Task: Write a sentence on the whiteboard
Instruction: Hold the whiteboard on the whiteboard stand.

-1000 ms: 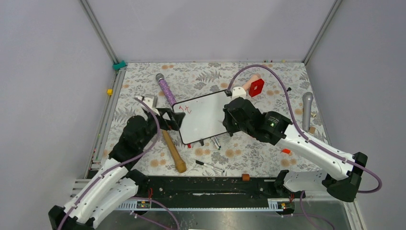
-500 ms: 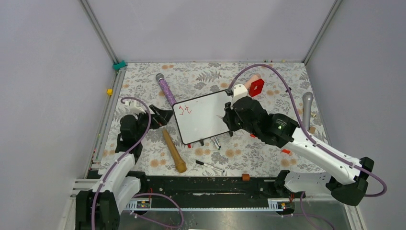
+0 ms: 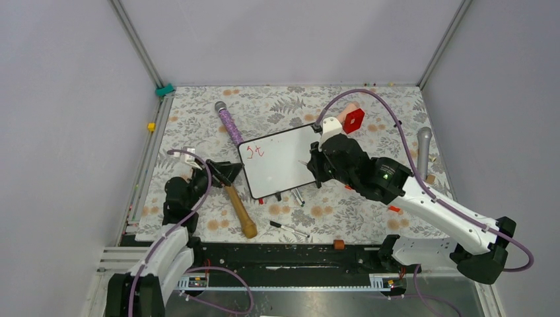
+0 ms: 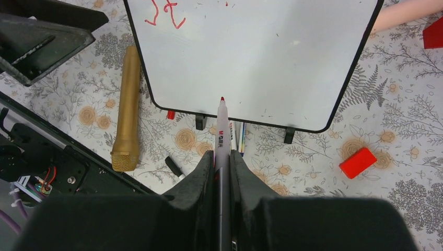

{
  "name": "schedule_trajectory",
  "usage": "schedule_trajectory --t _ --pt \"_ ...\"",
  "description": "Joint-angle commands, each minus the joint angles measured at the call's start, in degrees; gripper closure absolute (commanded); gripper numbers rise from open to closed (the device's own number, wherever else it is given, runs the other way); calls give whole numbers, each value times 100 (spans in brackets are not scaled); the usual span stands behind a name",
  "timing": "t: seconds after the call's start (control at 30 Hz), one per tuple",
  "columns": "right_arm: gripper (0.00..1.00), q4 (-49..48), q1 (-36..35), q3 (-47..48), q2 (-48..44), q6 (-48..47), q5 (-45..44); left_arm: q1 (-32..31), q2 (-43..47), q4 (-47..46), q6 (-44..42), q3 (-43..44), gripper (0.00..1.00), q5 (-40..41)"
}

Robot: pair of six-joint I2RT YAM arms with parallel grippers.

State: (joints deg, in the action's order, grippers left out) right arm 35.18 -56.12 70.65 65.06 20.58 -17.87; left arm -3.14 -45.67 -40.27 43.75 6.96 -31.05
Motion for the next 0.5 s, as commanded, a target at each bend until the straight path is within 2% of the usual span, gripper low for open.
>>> schedule_trajectory --t 0.0,0.1,0.17,0.2,0.3,0.4,0.47 --pt "100 -345 16 202 -13 -123 -116 -302 827 999 -984 1 9 139" --pt "100 -590 27 118 -39 -272 -197 -337 1367 2098 -1485 144 8 783" --pt "100 -730 22 212 26 -295 -281 -345 1571 1915 -1512 -4 6 704" --pt "100 -778 22 307 86 -306 -298 -345 1595 1672 -1542 -108 2 539" --pt "100 -833 31 744 339 -306 -363 -343 1492 1002 -1486 -370 1 282" --pt "100 -1071 31 971 410 -435 -465 -343 1186 1519 -1207 -136 1 579" --pt "100 -1036 37 1216 460 -572 -653 -343 948 1443 -1262 -64 1 199"
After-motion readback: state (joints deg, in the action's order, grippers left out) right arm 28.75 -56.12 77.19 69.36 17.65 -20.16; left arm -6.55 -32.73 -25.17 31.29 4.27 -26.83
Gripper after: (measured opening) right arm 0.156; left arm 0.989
